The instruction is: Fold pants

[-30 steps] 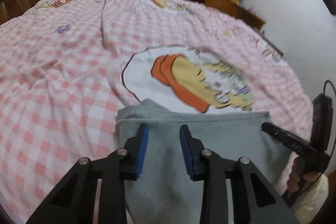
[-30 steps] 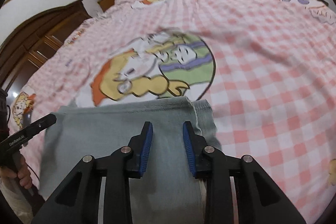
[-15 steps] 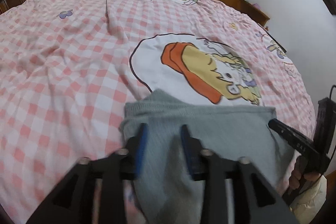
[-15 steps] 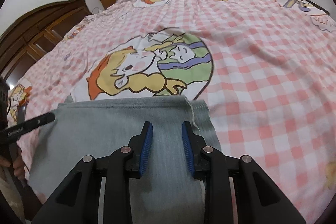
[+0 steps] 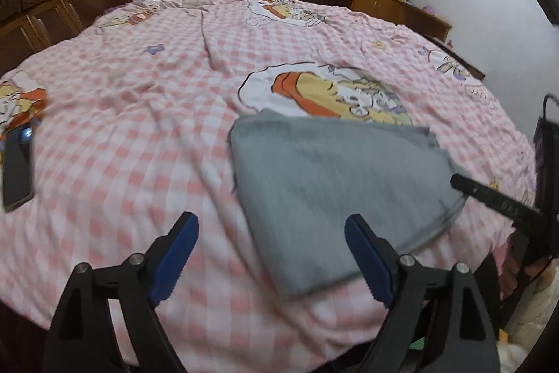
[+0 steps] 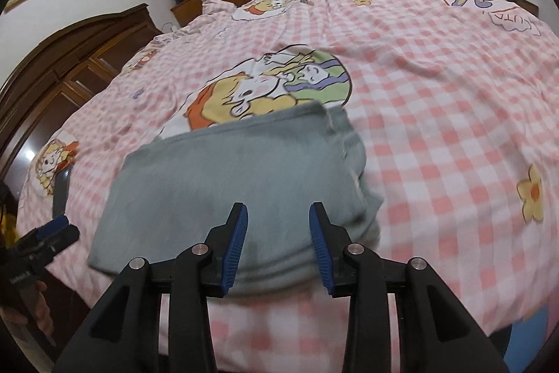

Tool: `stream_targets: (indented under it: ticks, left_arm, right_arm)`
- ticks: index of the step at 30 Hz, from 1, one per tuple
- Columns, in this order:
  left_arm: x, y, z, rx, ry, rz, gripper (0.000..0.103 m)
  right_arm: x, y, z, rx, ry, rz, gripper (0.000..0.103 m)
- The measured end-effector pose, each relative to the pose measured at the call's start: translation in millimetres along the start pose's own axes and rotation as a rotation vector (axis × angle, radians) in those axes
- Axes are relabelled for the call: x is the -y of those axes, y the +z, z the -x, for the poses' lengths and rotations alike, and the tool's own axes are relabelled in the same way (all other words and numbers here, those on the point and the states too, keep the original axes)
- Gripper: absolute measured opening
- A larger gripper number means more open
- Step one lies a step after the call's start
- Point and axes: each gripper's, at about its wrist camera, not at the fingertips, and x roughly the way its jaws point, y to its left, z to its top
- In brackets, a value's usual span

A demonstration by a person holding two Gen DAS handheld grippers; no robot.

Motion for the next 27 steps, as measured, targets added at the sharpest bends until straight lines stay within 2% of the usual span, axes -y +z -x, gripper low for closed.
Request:
stream_targets:
  ticks: [3, 6, 9, 17, 22, 24, 27]
  left_arm:
    - [5, -22, 5, -0.003, 0.052, -0.01, 0.093]
    - [6, -43, 2, -0.016, 0.111, 0.007, 0.094]
    - [6, -58, -7, -0.059, 0.114, 0.018, 0.094]
    - [20, -57, -33, -0.079, 0.154, -0.021, 0.094]
    - [17, -51, -53, -0.086, 0.189, 0.03, 0.094]
    - [15, -46, -56, -0.074, 0.216, 0.051, 0.094]
    - [11, -43, -52, -0.04, 0.301, 0.055, 0.094]
  right_arm:
    - [-8, -11, 8, 0.008, 0.01, 0.01, 0.05]
    - [-19, -19, 12, -0.004, 0.025, 0.034, 0.05]
    - [-27, -25, 15, -0.002, 0.034, 0.062, 0.05]
    - [-21, -30, 8, -0.029, 0.049, 0.039, 0.05]
    - [-15, -34, 5, -0.04, 0.07, 0.02, 0.05]
    - [-15, -34, 4, -0.043, 0.074, 0.022, 0.05]
    - [-16, -36, 2, -0.048, 0.079, 0.028, 0.05]
